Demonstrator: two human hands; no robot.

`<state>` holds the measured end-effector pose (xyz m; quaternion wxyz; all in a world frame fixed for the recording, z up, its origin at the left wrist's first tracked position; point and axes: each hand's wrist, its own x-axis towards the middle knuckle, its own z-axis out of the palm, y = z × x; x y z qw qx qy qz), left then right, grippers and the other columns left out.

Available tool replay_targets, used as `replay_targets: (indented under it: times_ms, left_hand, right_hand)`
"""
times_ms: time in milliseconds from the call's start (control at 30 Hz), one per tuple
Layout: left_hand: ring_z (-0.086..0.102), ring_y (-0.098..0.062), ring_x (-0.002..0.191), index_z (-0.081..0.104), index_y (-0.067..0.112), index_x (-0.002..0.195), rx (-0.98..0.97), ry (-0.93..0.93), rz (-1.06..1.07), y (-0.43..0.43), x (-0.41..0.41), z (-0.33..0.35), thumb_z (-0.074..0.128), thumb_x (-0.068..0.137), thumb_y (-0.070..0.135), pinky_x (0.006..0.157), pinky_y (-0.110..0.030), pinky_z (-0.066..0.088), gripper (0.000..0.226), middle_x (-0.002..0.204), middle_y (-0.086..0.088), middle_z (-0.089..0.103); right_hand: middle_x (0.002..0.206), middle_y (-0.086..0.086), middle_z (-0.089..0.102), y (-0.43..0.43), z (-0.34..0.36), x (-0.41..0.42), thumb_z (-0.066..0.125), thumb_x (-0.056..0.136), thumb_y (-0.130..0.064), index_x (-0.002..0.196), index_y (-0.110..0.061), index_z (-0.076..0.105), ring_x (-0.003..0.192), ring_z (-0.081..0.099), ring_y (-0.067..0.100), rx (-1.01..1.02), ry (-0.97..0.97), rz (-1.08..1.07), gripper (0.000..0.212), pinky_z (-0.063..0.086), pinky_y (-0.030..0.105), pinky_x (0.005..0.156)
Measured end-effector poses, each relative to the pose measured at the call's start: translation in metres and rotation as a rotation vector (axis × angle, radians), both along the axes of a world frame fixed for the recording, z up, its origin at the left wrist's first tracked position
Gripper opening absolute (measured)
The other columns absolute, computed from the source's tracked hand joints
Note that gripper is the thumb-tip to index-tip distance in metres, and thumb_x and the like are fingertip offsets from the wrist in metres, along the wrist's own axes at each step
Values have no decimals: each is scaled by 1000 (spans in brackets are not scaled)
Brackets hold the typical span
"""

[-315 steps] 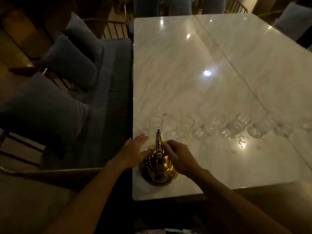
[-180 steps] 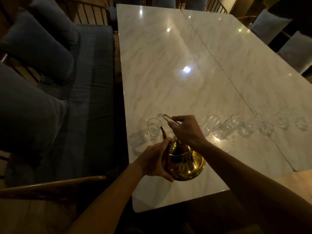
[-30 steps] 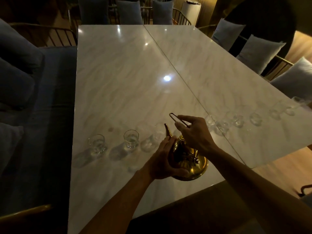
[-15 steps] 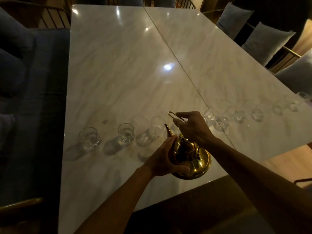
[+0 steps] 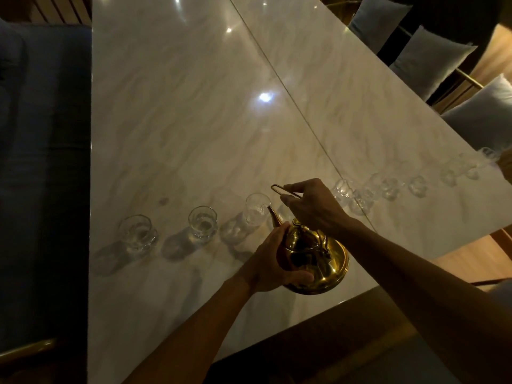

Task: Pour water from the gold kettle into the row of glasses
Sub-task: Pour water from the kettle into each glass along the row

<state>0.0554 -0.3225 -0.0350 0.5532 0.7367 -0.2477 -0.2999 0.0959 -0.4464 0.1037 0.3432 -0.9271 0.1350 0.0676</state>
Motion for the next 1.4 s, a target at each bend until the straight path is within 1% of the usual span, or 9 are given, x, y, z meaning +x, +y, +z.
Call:
replay_targets:
  times_ms: [167,267,367,533,733,900,1133,1233,1400]
  left_hand:
    - [38,35,106,17,42,141,-4,32,-21,2,3,1,89,77,20,82,9,38,99,128,33,37]
    - [41,34,106,17,47,133,-1,35,-14,3,4,4,89,78,17,82,7,40,95,124,33,39]
    - [41,35,105,18,48,129,-17,37,-15,4,4,7,88,78,15,82,7,39,93,123,34,39]
    - [40,23,110,15,45,135,-6,29,-7,6,5,10,89,78,18,83,9,37,97,123,35,36]
    - [47,13,117,19,55,131,-10,37,-11,8,6,16,89,78,21,91,-1,41,94,125,35,40]
    - [47,-3,130,22,46,140,-24,37,-18,9,6,18,89,78,23,103,-18,45,94,133,27,45]
    - [45,20,114,20,51,133,-21,40,-18,9,3,19,88,79,21,93,-1,41,92,127,34,42]
    - [45,27,112,20,53,133,-29,31,-26,8,1,20,88,78,21,91,1,41,93,125,36,43]
    - [47,20,116,22,61,129,-24,33,-9,7,-1,20,89,78,24,95,-4,43,92,127,34,46]
  right_hand:
    - [129,12,62,1,-4,5,58,92,-22,129,-8,58,50,55,6,13,42,-6,39,38,14,44]
    - [116,12,68,2,-4,7,58,93,-21,129,-7,58,43,50,4,21,44,-1,39,35,11,39]
    - [100,10,67,2,-3,10,59,92,-21,128,-6,60,48,47,0,17,40,9,39,34,14,46]
    - [119,17,67,4,-1,12,59,92,-20,127,-6,59,57,42,-3,25,48,14,38,33,14,52]
    - [73,-3,63,8,5,12,58,93,-19,126,-5,60,44,50,6,23,74,16,36,39,15,39]
    - [73,-5,59,9,6,11,58,93,-19,126,-5,60,44,48,6,8,85,10,36,35,9,34]
    - [99,8,67,11,8,8,59,93,-19,126,-5,60,48,51,5,2,78,20,37,37,14,42]
    - [96,8,69,10,10,7,59,93,-19,127,-4,59,43,48,3,11,87,14,37,33,9,35]
    - [68,-5,60,9,10,5,60,92,-19,125,-5,60,37,48,3,24,99,0,36,35,11,33]
